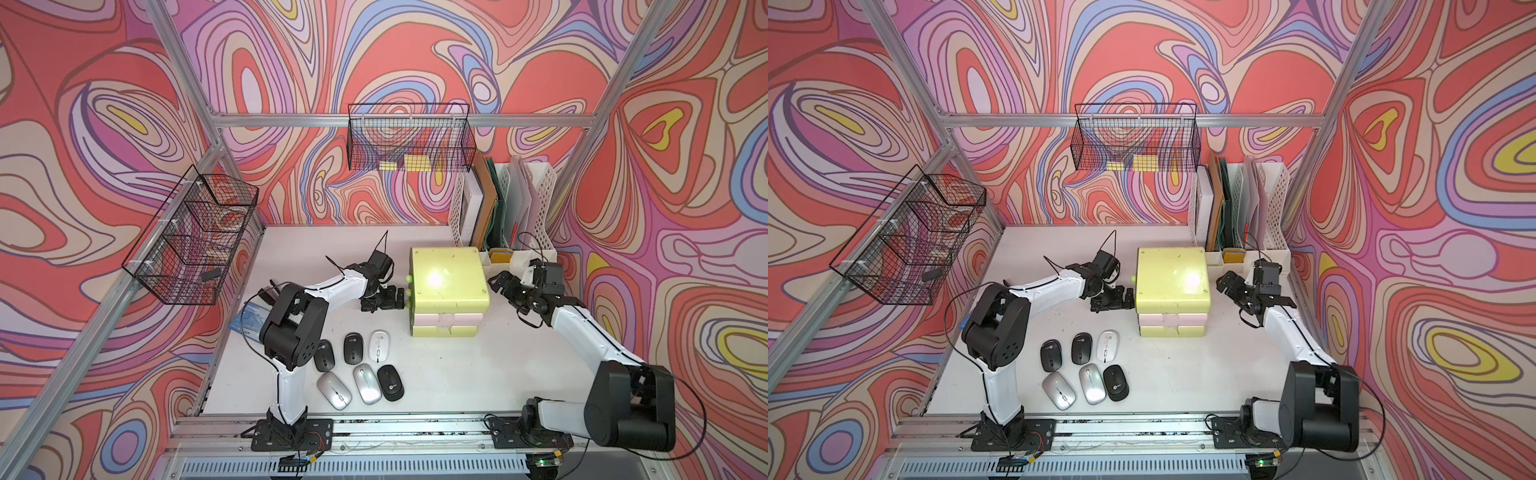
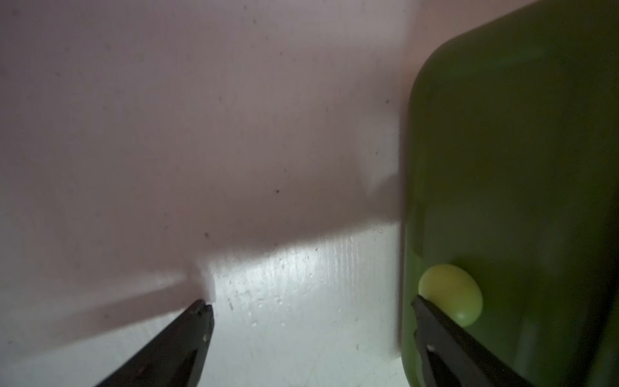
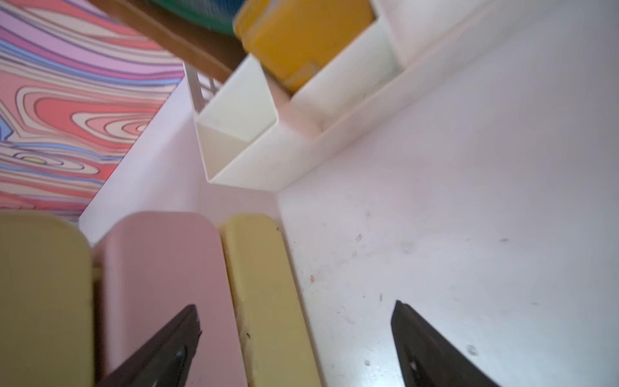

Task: Take the mice out of the drawer
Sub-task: Close the drawer in the storage box, then adjust the mouse at the center of the board.

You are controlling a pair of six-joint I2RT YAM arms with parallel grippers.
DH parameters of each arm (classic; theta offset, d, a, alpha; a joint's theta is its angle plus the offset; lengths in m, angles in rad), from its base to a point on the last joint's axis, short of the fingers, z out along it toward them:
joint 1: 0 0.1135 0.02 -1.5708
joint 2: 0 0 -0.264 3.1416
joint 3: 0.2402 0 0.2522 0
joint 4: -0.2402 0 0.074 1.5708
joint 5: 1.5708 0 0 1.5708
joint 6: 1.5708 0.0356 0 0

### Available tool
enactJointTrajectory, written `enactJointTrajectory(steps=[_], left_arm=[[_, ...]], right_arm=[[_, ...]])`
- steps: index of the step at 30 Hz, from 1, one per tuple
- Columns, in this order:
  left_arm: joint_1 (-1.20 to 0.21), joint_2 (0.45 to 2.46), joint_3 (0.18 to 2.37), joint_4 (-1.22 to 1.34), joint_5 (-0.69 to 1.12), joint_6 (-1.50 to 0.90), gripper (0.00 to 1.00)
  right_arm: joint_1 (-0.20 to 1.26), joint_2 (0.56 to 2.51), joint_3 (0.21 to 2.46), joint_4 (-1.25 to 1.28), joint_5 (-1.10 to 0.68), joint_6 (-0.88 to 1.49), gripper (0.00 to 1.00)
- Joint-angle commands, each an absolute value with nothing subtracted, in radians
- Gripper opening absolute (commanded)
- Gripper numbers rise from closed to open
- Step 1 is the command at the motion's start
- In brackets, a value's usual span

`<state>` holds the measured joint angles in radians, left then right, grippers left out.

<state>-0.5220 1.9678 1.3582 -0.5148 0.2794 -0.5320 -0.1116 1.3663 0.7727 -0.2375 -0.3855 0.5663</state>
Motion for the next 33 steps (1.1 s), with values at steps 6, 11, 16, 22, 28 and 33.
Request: enactJointTrajectory(steps=[6, 11, 16, 22, 28, 33], left_arm=[[-0.58, 2.039, 1.446, -0.504, 0.352, -0.525, 1.0], [-0.568, 2.02, 1.433, -0.509, 0.338, -0.517, 1.0], [-0.554, 1.988, 1.423, -0.518, 0.292, -0.511, 1.0], [-0.394, 1.809, 1.279, -0.506, 0.229, -0.499, 1.0], [-0.283, 1.604, 1.213, -0.681, 0.051, -0.436, 1.0], [-0.227, 1.504, 1.109, -0.762, -0.033, -0.445, 1.0]], right_arm=[[-0.112, 1.579, 0.732, 0.044, -0.798, 0.667, 0.92], [-0.112, 1.577, 0.739, 0.01, -0.764, 0.632, 0.92], [-0.112, 1.506, 0.75, -0.062, -0.606, 0.601, 0.92], [-0.112, 1.377, 0.908, -0.218, -0.329, 0.496, 0.93], [-0.112, 1.299, 1.077, -0.278, -0.208, 0.419, 0.93], [-0.106, 1.197, 1.119, -0.281, -0.325, 0.384, 0.92]])
